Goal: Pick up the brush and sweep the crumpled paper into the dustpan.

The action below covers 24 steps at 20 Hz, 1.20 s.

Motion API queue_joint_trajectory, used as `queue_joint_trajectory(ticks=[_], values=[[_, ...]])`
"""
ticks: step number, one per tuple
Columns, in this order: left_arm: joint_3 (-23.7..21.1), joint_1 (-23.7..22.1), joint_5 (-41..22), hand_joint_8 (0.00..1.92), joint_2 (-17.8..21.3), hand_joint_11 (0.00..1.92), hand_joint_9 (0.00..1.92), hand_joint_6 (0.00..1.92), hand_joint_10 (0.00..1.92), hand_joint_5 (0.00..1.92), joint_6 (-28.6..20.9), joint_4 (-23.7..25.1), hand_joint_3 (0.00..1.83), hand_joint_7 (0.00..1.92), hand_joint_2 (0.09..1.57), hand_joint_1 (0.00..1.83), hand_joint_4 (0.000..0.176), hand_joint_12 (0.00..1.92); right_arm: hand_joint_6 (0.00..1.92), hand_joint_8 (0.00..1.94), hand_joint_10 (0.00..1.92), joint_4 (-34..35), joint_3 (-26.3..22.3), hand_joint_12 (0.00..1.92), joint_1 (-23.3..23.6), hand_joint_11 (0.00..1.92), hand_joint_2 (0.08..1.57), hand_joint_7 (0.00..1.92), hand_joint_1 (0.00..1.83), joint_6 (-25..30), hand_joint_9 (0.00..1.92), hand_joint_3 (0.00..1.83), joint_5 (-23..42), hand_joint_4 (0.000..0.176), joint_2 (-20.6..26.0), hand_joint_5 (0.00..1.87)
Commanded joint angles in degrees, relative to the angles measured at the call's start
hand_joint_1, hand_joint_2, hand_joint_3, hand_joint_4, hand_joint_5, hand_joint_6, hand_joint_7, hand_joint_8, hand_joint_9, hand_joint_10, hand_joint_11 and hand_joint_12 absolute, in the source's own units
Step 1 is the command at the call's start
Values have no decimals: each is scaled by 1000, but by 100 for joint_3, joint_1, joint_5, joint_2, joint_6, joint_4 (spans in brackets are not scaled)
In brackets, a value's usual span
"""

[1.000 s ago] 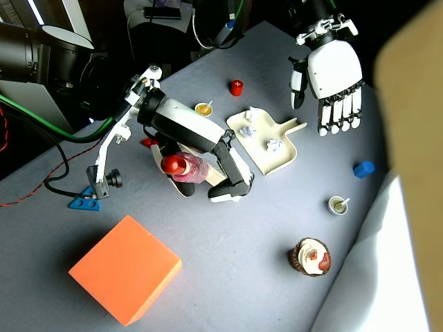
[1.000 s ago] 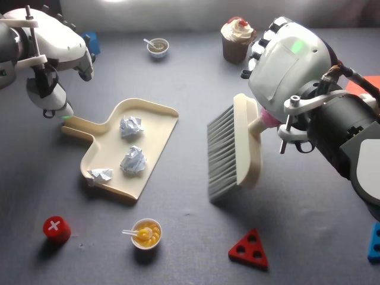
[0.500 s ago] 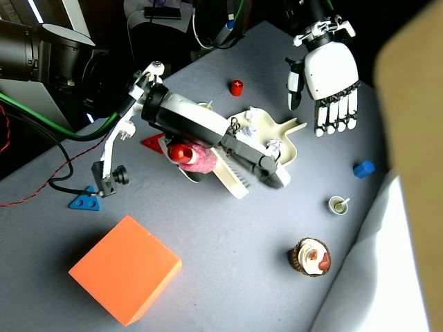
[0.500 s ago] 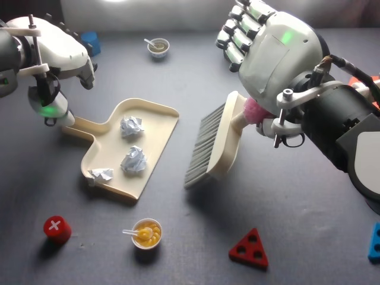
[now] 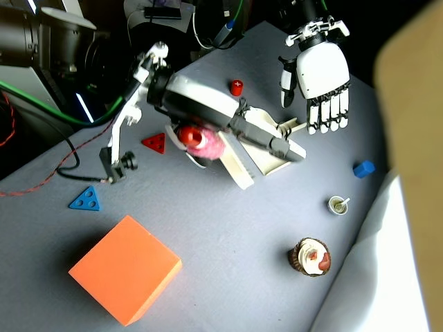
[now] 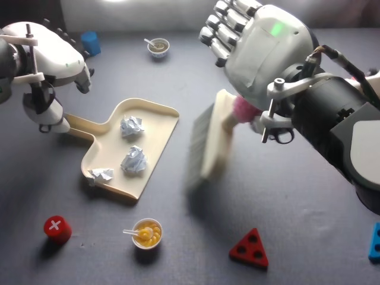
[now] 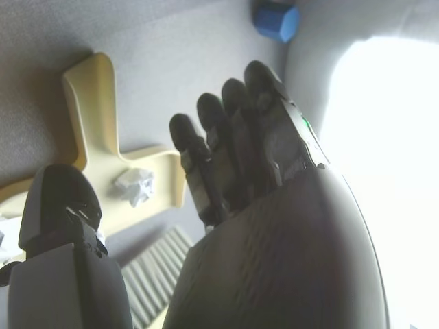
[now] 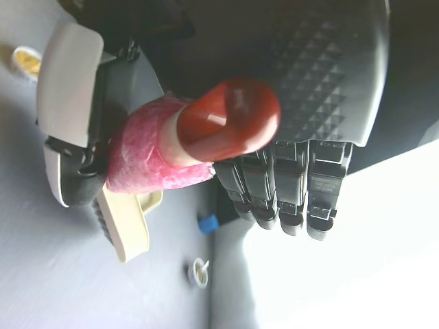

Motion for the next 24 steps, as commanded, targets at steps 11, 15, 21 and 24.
queue_joint_trajectory(ticks=[11,15,21,24], values=[[-119,-140,-48,3,108,313,370,8,0,545,42,178,11,466,1066,736,0,0,0,0,0,-905,-125,0,56,0,1223,0,540,-3,0,33,-396,0,89,0],[-3,-190,-43,14,85,329,392,10,7,558,44,257,7,506,1073,732,0,7,2,0,0,-949,-166,0,56,0,1134,0,482,-3,0,0,-360,0,112,17],[77,-311,-35,8,54,332,391,10,7,551,45,504,0,501,1062,750,0,8,0,0,0,-1142,-396,0,58,0,949,0,220,1,0,0,-439,0,212,0],[52,-372,2,5,44,333,392,7,5,560,46,639,0,504,1056,752,0,8,0,0,0,-1228,-614,0,61,0,885,0,192,0,0,0,-446,0,306,0]])
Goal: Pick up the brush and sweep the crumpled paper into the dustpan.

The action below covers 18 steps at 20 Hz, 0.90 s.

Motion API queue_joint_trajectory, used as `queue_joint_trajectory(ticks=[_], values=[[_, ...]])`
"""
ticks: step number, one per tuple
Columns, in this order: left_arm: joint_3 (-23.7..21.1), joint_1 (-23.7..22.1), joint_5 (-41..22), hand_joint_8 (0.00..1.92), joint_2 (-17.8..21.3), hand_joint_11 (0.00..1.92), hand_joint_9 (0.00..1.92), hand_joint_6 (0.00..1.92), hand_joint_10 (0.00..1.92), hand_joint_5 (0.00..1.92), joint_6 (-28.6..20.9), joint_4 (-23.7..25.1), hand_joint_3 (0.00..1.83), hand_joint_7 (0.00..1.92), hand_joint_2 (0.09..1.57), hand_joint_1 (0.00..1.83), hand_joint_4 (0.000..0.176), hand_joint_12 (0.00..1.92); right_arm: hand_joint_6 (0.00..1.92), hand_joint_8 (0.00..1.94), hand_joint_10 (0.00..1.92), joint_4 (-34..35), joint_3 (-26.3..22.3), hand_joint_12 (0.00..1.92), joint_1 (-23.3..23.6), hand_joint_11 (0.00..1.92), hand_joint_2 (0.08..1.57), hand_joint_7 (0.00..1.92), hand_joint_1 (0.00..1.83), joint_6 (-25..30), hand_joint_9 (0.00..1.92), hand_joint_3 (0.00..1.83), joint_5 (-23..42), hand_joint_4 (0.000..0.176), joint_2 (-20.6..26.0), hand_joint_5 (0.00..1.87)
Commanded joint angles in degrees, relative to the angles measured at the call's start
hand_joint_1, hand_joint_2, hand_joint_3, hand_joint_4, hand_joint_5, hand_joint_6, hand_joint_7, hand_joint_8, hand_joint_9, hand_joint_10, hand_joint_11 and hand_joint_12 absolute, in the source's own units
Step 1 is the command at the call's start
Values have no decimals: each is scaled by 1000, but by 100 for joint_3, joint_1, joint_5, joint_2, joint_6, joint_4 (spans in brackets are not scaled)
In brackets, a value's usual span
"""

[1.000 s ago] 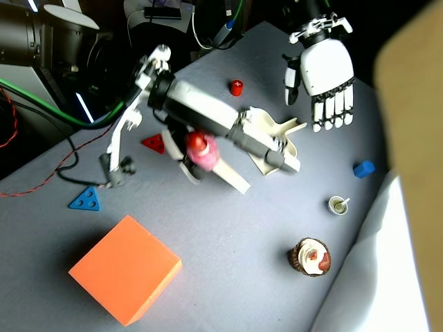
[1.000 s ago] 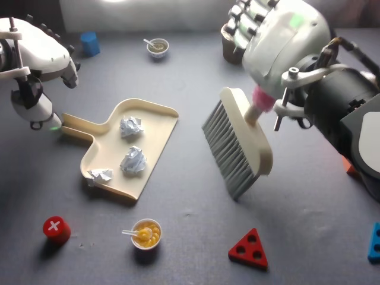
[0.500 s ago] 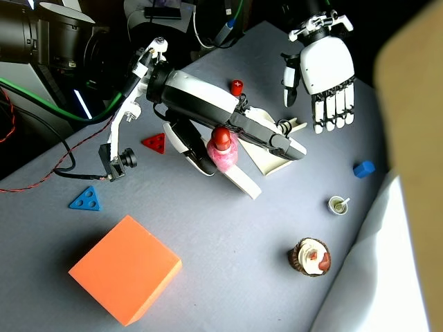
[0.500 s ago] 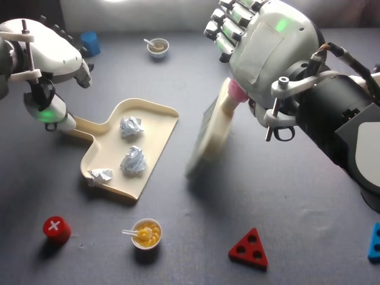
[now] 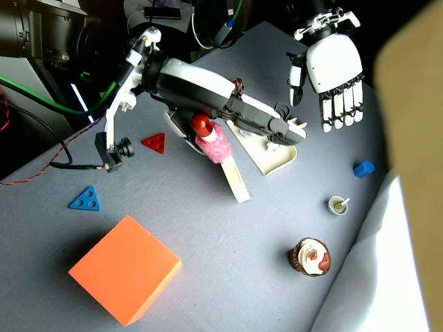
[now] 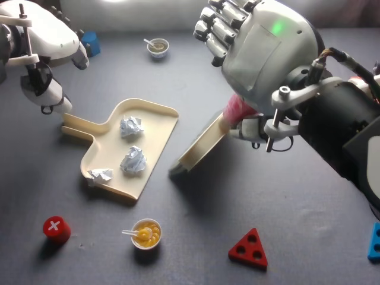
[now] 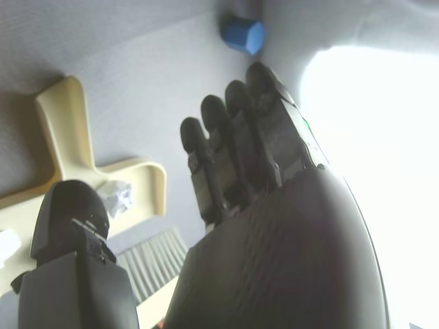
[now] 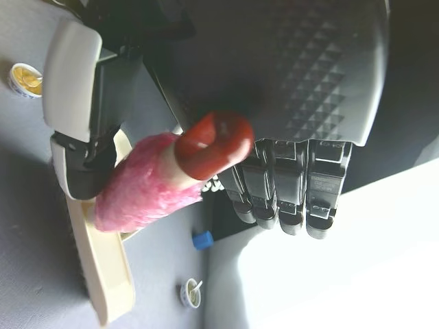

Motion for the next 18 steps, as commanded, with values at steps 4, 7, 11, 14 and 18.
queue_joint_trajectory(ticks=[4,7,11,14,18], values=[[-188,-6,-35,4,67,326,383,3,2,547,41,271,8,504,1090,706,0,6,0,0,0,-626,-178,0,61,0,874,0,122,-18,0,0,-462,0,167,0],[-349,-16,117,1,57,313,383,3,1,555,40,883,4,498,1084,724,0,1,0,0,0,-575,-185,0,91,0,868,0,124,-20,0,0,-429,0,252,0],[-328,67,112,0,80,312,369,0,0,540,42,512,10,492,1105,660,0,1,0,0,0,-539,-173,0,95,0,874,0,79,-78,0,0,-405,0,301,0],[-223,137,106,3,103,310,369,3,1,543,42,39,9,501,1108,668,0,1,0,0,0,-538,-204,0,130,0,884,0,82,-87,0,4,-404,0,317,0],[-269,76,147,4,68,331,387,4,6,549,42,22,0,508,1088,707,0,10,0,0,0,-136,-269,0,230,0,890,0,87,-109,0,5,-399,0,343,0]])
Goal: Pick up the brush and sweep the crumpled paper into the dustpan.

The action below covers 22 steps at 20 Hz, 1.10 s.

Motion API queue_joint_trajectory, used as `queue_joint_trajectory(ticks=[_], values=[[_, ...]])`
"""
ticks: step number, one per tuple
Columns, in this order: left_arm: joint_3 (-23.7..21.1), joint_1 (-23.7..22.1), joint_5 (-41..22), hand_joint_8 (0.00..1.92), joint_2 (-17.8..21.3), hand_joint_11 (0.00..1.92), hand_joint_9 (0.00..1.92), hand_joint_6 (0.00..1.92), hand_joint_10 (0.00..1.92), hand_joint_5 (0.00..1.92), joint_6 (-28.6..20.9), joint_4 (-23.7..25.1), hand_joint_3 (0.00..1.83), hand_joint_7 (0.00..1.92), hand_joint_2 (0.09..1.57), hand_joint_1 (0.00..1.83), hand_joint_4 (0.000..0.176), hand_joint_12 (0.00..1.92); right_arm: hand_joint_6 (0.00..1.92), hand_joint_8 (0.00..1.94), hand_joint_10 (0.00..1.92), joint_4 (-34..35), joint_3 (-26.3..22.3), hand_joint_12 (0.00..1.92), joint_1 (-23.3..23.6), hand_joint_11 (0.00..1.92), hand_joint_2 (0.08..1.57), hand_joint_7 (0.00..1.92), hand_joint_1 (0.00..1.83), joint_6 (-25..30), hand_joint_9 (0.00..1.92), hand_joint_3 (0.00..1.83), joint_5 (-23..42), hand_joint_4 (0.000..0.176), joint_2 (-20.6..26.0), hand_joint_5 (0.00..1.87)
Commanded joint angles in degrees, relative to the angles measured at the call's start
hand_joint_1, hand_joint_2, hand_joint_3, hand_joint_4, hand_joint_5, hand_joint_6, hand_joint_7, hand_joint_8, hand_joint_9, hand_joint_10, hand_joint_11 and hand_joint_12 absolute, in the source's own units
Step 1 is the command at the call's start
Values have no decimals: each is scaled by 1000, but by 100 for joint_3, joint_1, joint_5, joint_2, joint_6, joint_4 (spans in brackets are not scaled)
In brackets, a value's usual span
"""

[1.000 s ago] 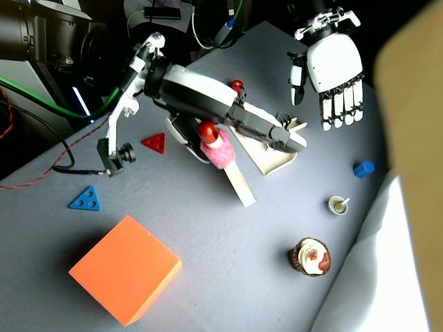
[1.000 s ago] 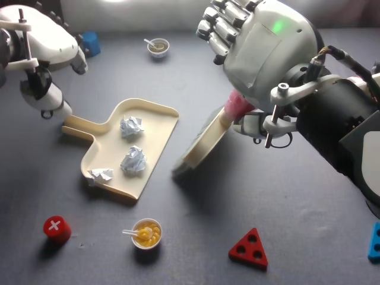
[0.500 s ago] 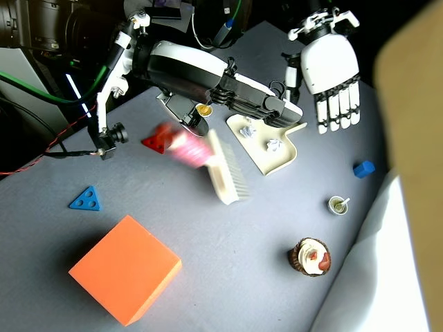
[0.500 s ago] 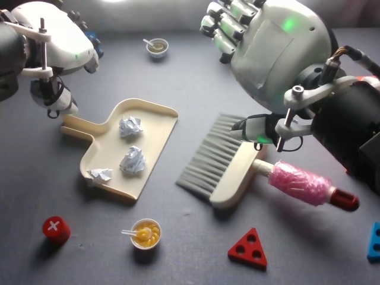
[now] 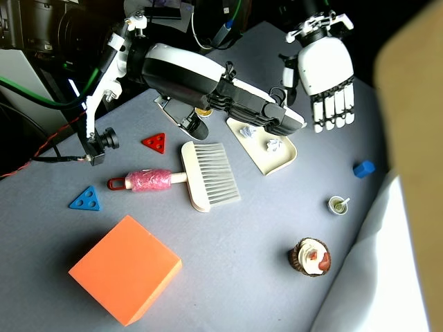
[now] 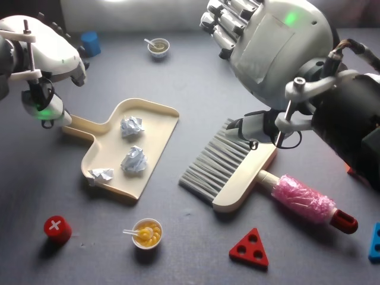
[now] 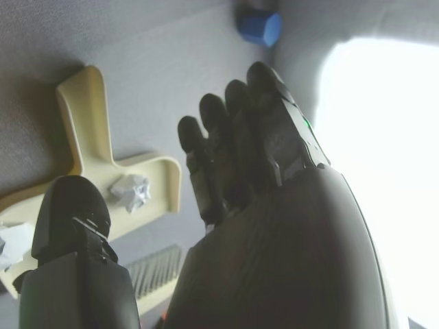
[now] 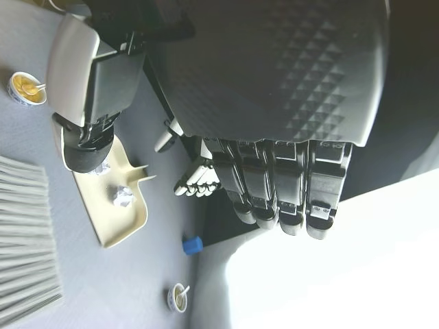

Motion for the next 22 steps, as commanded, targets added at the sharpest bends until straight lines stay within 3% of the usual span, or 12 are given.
queue_joint_trajectory(ticks=[1,4,6,12,16,19,22], values=[[-3,-86,-116,8,-20,328,391,6,7,555,40,135,0,520,1085,709,0,9,0,0,0,-255,-34,0,86,0,896,0,79,-52,0,6,-361,0,92,0],[28,13,-72,4,-168,309,366,9,4,534,38,-270,5,493,1105,641,0,6,0,0,0,707,-28,0,322,0,897,0,89,128,0,4,-250,0,178,0],[127,-9,-44,5,-291,314,380,8,7,543,36,-427,0,500,1098,692,0,8,0,0,0,1154,-58,0,505,0,900,0,91,512,0,5,-28,0,315,0],[333,-263,-181,6,-393,306,383,7,6,548,46,-165,3,509,1103,671,0,4,0,0,0,1565,-144,0,563,0,913,0,95,1537,0,9,833,0,696,0],[339,-274,-147,0,-338,292,364,2,0,522,47,-312,8,484,1116,647,0,3,0,0,0,1480,-157,0,499,0,919,0,88,2538,0,6,1351,0,1049,0],[317,-291,-124,2,-256,311,371,0,2,508,51,-329,8,471,1125,614,0,12,0,0,0,902,-305,0,308,0,910,0,99,2975,0,0,1366,0,1264,0],[314,-311,-98,14,-237,340,403,13,11,554,51,-350,0,520,1038,819,0,24,0,0,0,624,-514,0,69,0,902,0,108,3395,0,0,1378,0,1556,0]])
